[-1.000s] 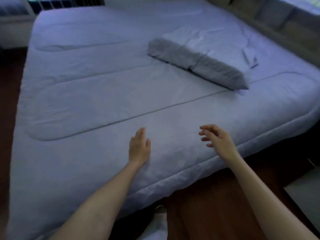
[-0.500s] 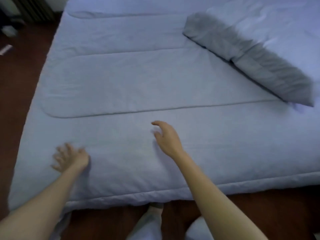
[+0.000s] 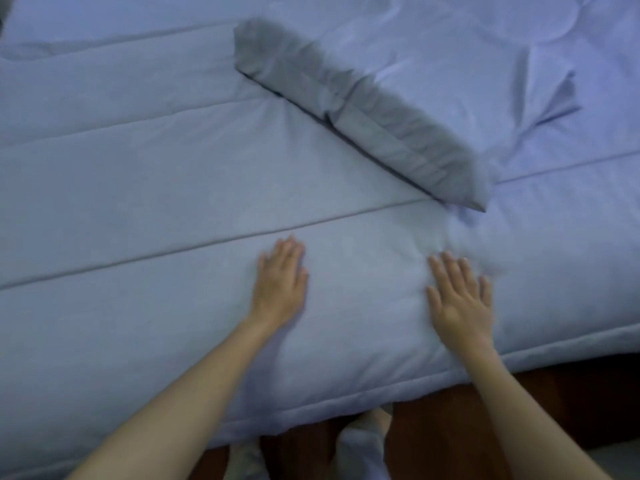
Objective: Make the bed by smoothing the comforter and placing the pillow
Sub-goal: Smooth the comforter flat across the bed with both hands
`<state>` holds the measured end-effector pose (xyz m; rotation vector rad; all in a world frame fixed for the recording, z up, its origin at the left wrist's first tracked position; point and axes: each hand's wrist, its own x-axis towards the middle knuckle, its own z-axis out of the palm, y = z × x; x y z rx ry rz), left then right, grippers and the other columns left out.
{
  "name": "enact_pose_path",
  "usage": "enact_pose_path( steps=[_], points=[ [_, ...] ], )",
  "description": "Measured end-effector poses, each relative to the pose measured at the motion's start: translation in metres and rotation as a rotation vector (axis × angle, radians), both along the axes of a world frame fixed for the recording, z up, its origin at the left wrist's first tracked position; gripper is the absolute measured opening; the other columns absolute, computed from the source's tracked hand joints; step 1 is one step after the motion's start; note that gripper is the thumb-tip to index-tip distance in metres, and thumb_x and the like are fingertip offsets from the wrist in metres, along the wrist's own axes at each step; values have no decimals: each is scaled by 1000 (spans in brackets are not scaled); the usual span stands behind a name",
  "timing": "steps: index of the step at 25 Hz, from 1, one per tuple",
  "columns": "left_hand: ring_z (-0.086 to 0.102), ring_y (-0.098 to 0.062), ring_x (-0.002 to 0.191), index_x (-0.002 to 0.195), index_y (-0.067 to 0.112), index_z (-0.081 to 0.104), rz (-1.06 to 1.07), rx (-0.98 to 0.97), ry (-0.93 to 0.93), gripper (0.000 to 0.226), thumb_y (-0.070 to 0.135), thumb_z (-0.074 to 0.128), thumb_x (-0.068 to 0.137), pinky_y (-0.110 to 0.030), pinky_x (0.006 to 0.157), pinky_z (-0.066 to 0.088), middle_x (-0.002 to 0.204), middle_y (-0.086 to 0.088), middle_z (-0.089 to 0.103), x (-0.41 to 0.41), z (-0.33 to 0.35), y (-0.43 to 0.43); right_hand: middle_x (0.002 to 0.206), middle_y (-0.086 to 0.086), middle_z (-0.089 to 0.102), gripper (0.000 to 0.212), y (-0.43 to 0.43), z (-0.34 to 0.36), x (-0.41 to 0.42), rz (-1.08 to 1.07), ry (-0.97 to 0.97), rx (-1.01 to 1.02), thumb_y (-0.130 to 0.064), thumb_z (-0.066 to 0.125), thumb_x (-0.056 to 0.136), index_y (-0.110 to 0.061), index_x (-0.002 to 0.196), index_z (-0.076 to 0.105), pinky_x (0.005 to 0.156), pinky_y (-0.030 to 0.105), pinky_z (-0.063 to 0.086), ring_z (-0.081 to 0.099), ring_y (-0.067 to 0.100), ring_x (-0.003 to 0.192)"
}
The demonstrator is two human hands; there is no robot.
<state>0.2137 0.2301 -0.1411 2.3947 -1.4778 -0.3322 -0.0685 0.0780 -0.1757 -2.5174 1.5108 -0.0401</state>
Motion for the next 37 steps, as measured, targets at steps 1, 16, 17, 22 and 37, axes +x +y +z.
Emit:
enact_pose_path(
  steps=[1,16,17,22,37],
  points=[
    [47,-40,129,130,1,54,-104,-9,-18,55,30,37,87,-64,103,30,140,-19,51,-33,1,-34,157,-4,26,59,-19,-1,-36,-52,19,15,-49,22,92,-33,148,26,112,52,20,27,24,144],
    [1,-22,149,152,14,7,569,370,-15,65,46,23,99,-50,118,1,162,-3,3,57,-18,43,136,21,54,50,-13,39,92,94,-419,36,-25,36,86,-2,124,58,103,59,38,49,38,128],
    [1,-25,149,152,12,8,684,386,-13,66,47,23,98,-53,117,1,162,-5,4,65,-17,62,143,16,47,51,12,41,117,285,-346,116,-27,34,88,-6,131,53,108,59,31,42,35,134],
    [10,-38,146,148,-3,20,935,273,-32,63,32,35,97,-61,114,4,159,-17,13,27,-5,68,158,-5,23,54,52,21,132,795,-4,134,-41,35,95,-29,148,28,115,55,10,20,20,146],
    [38,-26,139,144,11,38,86,149,-207,64,41,34,89,-50,111,22,151,-7,39,-325,-19,-271,157,3,27,59,-306,5,-389,-300,62,97,-43,32,95,-21,149,25,102,70,23,27,30,143]
  ],
)
